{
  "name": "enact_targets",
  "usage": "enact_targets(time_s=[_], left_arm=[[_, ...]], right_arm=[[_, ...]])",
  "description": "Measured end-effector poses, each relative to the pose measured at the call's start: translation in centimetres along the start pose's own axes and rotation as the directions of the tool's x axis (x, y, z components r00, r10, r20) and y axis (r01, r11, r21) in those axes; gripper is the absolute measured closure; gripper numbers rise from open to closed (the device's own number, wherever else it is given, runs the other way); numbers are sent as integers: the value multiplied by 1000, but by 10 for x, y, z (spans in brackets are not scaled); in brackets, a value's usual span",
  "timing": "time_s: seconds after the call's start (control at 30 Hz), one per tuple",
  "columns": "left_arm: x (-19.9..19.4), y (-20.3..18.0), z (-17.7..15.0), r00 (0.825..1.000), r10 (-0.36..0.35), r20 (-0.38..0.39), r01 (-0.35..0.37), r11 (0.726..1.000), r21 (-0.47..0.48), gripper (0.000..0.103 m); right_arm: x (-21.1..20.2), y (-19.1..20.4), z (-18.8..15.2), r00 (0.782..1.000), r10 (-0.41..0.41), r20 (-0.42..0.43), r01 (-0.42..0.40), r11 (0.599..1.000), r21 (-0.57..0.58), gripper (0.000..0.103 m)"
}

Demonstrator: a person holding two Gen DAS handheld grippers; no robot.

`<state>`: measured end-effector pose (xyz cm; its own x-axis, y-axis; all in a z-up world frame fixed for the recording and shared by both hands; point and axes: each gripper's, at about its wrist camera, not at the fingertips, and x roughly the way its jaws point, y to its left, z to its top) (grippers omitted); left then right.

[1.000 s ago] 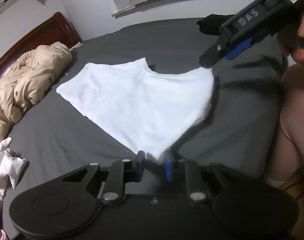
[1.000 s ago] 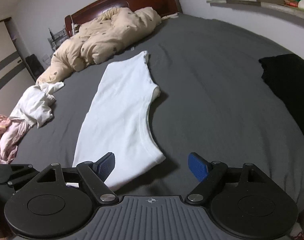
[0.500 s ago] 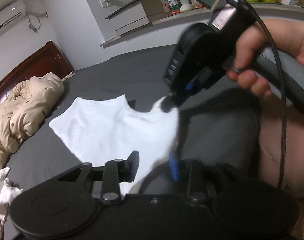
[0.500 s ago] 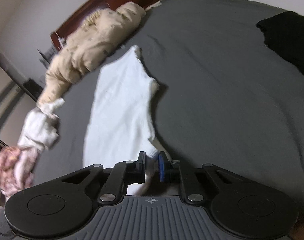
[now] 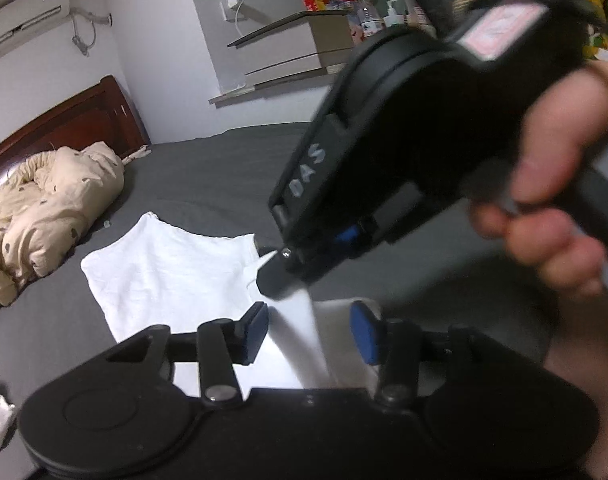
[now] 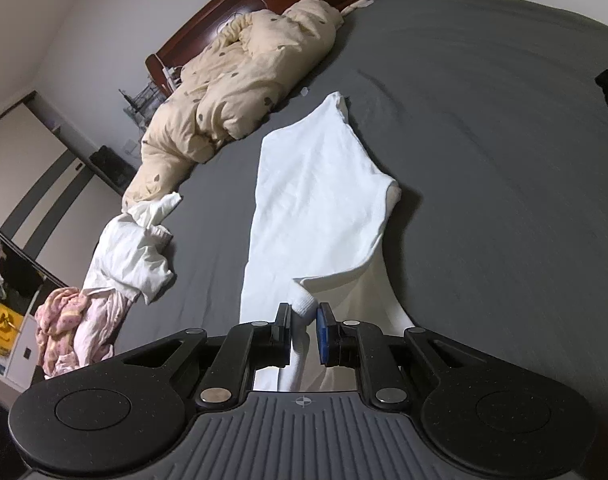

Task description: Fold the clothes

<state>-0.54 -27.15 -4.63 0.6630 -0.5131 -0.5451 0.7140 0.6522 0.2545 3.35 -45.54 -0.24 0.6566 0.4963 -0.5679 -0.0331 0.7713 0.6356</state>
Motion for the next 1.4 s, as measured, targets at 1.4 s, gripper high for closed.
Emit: enact_targets(time_s=[1.4], left_arm=[[-1, 118, -45, 987, -86, -134, -7, 815, -580, 81]], right_arm=[[52, 66, -134, 907, -397, 143, 379, 617, -689, 102]])
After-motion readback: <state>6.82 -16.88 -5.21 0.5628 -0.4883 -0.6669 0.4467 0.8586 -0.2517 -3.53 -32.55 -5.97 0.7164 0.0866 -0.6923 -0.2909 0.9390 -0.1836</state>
